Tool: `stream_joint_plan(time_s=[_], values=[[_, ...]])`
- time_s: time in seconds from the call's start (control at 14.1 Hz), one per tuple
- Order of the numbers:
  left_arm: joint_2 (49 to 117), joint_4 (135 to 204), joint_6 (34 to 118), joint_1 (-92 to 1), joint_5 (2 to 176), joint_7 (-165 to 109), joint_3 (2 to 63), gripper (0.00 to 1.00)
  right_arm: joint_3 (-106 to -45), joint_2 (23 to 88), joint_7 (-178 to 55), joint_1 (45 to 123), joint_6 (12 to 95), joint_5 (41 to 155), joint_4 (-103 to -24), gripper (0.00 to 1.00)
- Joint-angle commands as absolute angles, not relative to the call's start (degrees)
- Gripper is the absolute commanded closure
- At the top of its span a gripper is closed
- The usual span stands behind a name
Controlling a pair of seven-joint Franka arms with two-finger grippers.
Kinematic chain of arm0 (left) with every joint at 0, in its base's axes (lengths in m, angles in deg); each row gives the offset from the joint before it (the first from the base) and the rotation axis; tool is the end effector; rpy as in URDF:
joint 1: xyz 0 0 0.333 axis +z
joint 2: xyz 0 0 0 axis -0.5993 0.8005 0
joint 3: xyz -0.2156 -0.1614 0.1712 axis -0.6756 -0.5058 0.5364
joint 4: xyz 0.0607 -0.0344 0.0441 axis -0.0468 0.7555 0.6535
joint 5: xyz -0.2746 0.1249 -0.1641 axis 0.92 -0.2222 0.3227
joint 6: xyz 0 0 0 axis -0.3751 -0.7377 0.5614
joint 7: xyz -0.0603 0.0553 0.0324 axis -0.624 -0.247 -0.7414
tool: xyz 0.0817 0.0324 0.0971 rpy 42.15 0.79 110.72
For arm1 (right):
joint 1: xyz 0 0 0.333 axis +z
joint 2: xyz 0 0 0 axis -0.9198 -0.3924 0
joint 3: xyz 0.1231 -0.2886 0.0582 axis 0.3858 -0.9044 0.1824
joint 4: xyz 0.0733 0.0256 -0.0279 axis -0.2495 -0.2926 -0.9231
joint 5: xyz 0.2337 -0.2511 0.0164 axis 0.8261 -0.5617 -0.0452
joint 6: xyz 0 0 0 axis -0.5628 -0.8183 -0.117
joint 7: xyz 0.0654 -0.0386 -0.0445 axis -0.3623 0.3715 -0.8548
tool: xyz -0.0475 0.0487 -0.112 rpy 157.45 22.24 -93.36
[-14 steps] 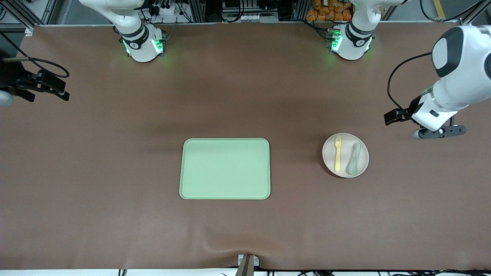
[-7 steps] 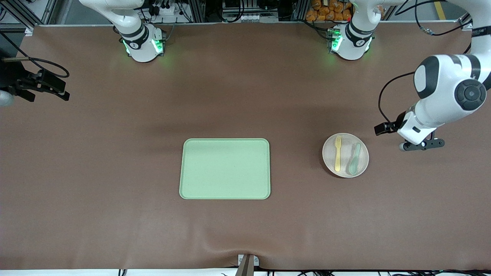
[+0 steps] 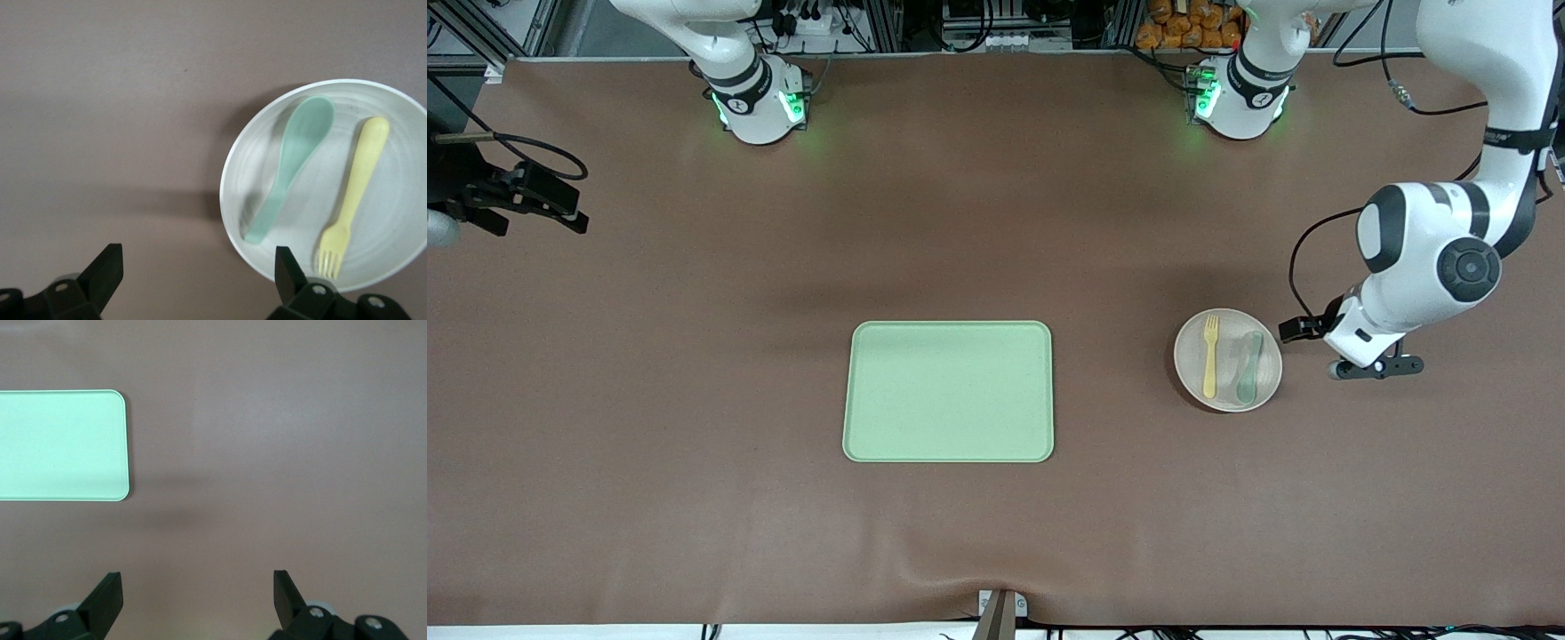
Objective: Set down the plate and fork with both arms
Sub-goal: 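Lower the left gripper and grasp the white plate's rim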
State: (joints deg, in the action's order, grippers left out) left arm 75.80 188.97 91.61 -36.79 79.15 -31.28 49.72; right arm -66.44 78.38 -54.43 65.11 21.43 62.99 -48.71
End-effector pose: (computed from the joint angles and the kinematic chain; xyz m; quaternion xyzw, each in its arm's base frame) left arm 0.5438 -0.0086 0.2859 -0.9991 -0.0134 0.0397 0.0043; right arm 0.4977 0.0192 0.6292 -0.9997 -0.0008 0.0132 0.0192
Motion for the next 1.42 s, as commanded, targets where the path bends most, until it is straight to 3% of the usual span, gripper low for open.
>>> stream_joint_plan(time_s=[0.0,0.42,0.57,0.85,1.13,1.35], values=[[79.78,188.31,96.34,-36.21,78.73,-35.0,49.33,0.0,-66.34,78.43,-55.14,64.7,20.52,63.17,-48.43,0.0],[84.54,186.9,99.78,-34.01,79.43,-38.71,49.25,0.01,-66.34,78.43,-55.14,64.7,20.52,63.17,-48.43,0.0],[84.72,186.9,99.78,-34.01,80.04,-38.62,49.07,0.13,-66.34,78.43,-55.14,64.7,20.52,63.17,-48.43,0.0],[84.63,186.82,99.69,-34.01,83.99,-38.71,48.54,0.22,-66.34,78.43,-55.14,64.7,20.52,63.17,-48.43,0.0],[84.9,186.73,99.69,-34.1,86.72,-38.97,48.54,0.41,-66.34,78.43,-55.14,64.61,20.35,63.17,-48.43,0.0],[85.33,186.73,99.69,-34.27,88.22,-38.97,48.54,0.5,-66.34,78.43,-55.14,64.61,20.35,63.17,-48.43,0.0]])
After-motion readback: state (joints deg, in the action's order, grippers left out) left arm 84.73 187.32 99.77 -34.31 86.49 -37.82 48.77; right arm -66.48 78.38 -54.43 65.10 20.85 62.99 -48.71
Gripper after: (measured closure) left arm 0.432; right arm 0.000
